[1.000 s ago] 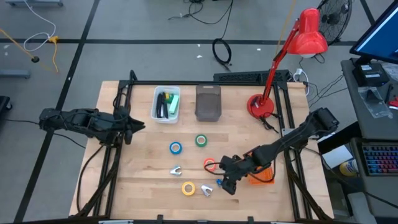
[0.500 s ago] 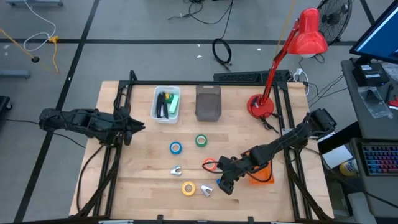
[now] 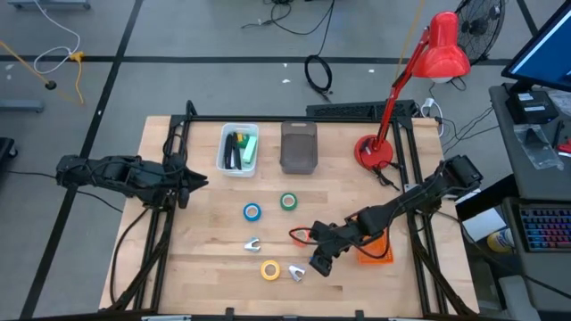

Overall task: Pick and place Stapler, Stapler remover, tape
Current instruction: Put the blue stapler into the white bin

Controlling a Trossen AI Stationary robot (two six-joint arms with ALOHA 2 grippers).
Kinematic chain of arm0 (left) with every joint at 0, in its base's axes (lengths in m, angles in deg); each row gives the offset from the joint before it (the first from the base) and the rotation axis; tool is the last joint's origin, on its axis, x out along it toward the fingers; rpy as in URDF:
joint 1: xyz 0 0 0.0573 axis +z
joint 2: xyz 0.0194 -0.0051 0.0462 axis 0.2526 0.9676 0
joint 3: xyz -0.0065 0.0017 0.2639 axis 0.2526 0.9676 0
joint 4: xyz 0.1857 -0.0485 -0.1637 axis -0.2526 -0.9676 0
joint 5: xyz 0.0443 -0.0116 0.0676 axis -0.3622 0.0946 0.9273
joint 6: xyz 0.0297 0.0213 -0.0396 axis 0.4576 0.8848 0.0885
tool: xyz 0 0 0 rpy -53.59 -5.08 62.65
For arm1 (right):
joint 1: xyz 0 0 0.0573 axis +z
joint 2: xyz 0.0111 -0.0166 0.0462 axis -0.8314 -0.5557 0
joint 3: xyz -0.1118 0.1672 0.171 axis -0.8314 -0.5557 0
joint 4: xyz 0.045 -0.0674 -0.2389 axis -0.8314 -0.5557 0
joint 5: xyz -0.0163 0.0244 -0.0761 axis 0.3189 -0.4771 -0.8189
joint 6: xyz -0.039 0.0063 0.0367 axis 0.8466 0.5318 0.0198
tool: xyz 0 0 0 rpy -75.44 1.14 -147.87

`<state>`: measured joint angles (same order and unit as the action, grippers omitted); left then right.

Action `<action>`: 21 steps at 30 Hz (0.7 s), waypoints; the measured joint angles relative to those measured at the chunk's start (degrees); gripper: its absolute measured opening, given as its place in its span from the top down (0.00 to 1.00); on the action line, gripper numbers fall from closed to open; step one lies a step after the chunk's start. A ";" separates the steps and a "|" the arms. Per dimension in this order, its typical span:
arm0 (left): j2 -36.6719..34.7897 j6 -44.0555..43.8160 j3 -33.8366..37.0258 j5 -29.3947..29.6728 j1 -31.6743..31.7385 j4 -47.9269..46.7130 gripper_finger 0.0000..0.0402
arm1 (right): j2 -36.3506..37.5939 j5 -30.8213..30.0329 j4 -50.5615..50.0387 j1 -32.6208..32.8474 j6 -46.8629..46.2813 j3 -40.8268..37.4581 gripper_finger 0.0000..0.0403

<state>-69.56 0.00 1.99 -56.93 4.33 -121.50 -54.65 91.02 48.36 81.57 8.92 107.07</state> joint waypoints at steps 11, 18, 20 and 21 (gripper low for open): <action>0.00 0.42 0.00 0.00 0.00 0.00 0.77 | 0.00 -1.57 2.02 -0.21 -1.58 -0.02 0.30; 0.00 0.45 0.00 -0.31 0.00 -0.24 0.77 | 0.02 -2.20 1.36 -0.50 -4.56 -0.02 0.30; 0.00 0.44 0.00 -0.29 0.00 -0.90 0.77 | 0.00 -3.53 -0.96 0.32 -6.06 0.54 0.30; 0.00 0.44 0.00 -0.31 0.00 -1.29 0.77 | 0.00 -4.39 -3.26 0.80 -6.33 1.33 0.30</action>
<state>-69.55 0.44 1.99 -57.23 4.33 -122.79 -54.66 86.63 45.10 82.37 2.59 108.40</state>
